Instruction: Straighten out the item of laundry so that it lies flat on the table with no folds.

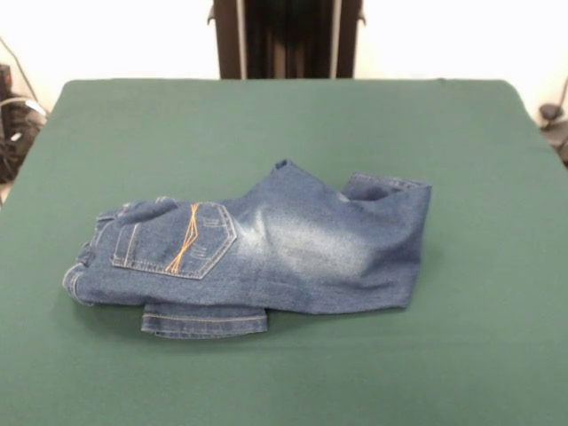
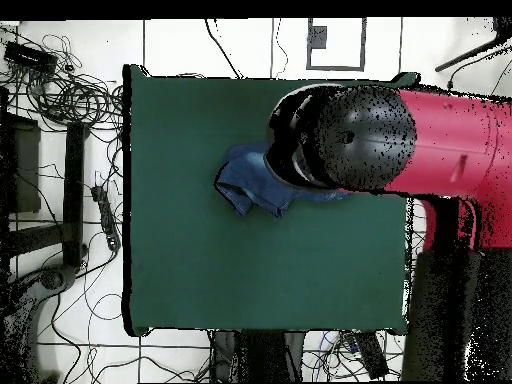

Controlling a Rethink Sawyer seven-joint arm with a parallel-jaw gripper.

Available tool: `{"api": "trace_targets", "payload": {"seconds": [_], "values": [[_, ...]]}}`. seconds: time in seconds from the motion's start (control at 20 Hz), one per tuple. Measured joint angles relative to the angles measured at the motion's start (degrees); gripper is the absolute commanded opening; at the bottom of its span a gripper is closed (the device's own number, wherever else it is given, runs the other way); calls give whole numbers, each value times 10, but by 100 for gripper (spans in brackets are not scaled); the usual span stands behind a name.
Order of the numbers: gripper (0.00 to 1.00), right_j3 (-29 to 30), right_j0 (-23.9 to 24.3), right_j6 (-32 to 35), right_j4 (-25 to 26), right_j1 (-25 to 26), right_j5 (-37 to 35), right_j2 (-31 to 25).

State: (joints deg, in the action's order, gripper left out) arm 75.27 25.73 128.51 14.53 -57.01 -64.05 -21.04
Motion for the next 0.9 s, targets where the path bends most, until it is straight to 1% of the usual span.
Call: {"api": "trace_targets", "payload": {"seconds": [0.9], "values": [[100, 29, -3, 0, 0, 1, 47, 13]]}}
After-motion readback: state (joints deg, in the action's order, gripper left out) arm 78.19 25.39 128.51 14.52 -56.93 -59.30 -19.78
